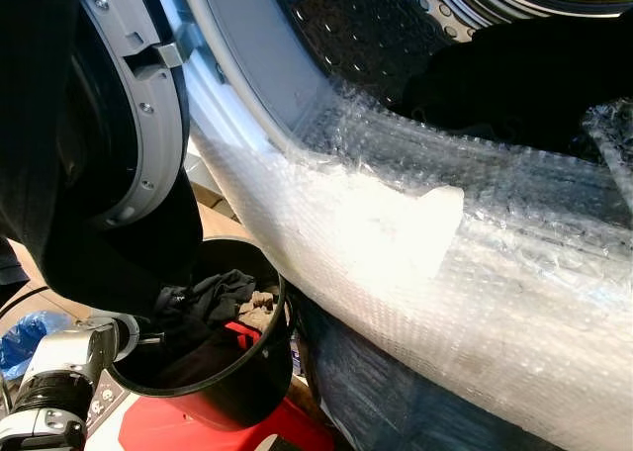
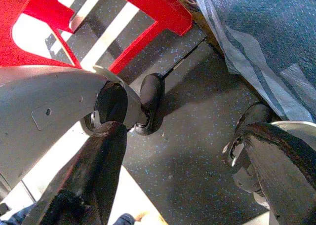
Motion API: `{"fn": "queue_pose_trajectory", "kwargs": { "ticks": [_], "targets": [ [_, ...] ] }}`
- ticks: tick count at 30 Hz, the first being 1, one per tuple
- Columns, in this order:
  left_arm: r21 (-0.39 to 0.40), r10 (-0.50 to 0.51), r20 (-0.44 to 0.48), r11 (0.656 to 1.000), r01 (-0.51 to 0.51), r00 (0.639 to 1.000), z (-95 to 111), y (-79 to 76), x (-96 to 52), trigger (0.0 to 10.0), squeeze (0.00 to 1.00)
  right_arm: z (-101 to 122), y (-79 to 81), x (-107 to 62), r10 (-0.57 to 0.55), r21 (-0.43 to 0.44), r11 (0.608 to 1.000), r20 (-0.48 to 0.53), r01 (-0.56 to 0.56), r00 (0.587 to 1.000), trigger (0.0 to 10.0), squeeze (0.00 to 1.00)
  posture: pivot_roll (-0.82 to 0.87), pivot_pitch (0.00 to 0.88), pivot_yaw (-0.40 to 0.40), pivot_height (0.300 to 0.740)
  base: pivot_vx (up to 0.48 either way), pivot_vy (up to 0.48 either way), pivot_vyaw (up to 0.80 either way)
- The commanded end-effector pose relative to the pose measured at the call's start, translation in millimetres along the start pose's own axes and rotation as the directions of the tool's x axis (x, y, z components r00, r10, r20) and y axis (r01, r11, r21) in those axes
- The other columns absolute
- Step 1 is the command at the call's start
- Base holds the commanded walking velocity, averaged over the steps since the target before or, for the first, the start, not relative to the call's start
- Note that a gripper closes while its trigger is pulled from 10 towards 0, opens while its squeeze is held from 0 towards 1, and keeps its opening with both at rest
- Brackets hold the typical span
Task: Clothes washing
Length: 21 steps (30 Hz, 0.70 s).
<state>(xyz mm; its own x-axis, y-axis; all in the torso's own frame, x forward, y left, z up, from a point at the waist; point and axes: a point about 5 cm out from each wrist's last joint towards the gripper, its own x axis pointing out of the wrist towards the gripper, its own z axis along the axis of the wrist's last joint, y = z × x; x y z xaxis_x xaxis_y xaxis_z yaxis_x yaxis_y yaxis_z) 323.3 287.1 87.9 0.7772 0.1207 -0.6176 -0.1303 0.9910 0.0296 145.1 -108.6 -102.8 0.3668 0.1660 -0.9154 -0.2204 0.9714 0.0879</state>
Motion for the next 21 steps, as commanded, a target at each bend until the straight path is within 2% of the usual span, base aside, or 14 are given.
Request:
{"fn": "queue_pose_trajectory", "kwargs": {
  "ticks": [1,5,8,9,10,21],
  "targets": [
    [-0.023,0.021,0.005,1.000,-0.021,1.000,0.2,7.7,-1.6,0.0,0.00,-25.3,44.6,-0.3,0.102,0.060,0.994,-0.101,-0.096,0.990,10.0,0.00,-0.02,0.080,0.192,0.740,0.000,0.000,0.00],
    [-0.034,0.041,0.039,0.999,-0.040,0.998,5.5,6.4,-2.5,0.0,0.00,-25.3,41.1,-0.2,0.097,0.063,0.994,-0.100,-0.091,0.990,10.0,0.00,-0.02,0.090,0.191,0.740,0.000,0.000,0.00],
    [-0.071,0.096,0.163,0.994,-0.085,0.982,26.2,10.2,-10.8,0.0,0.00,-25.6,37.4,-0.2,0.091,0.067,0.994,-0.101,-0.084,0.991,10.0,0.00,-0.01,0.098,0.186,0.740,0.000,0.000,0.00],
    [-0.071,0.096,0.163,0.994,-0.085,0.982,26.2,10.2,-10.8,0.0,0.00,-25.6,37.4,-0.2,0.091,0.067,0.994,-0.101,-0.084,0.991,10.0,0.00,-0.01,0.098,0.186,0.740,0.000,0.000,0.00],
    [-0.089,0.087,0.200,0.994,-0.071,0.976,32.8,10.0,-16.0,0.0,0.00,-25.3,37.4,-0.2,0.090,0.065,0.994,-0.102,-0.084,0.991,10.0,0.00,-0.01,0.100,0.183,0.740,0.000,0.000,0.00],
    [-0.084,0.075,0.210,0.995,-0.058,0.975,34.5,8.5,-17.2,0.0,0.00,-25.0,37.2,-0.2,0.090,0.065,0.994,-0.102,-0.084,0.991,10.0,0.00,-0.01,0.101,0.180,0.740,0.000,0.000,0.00]
  ]
}}
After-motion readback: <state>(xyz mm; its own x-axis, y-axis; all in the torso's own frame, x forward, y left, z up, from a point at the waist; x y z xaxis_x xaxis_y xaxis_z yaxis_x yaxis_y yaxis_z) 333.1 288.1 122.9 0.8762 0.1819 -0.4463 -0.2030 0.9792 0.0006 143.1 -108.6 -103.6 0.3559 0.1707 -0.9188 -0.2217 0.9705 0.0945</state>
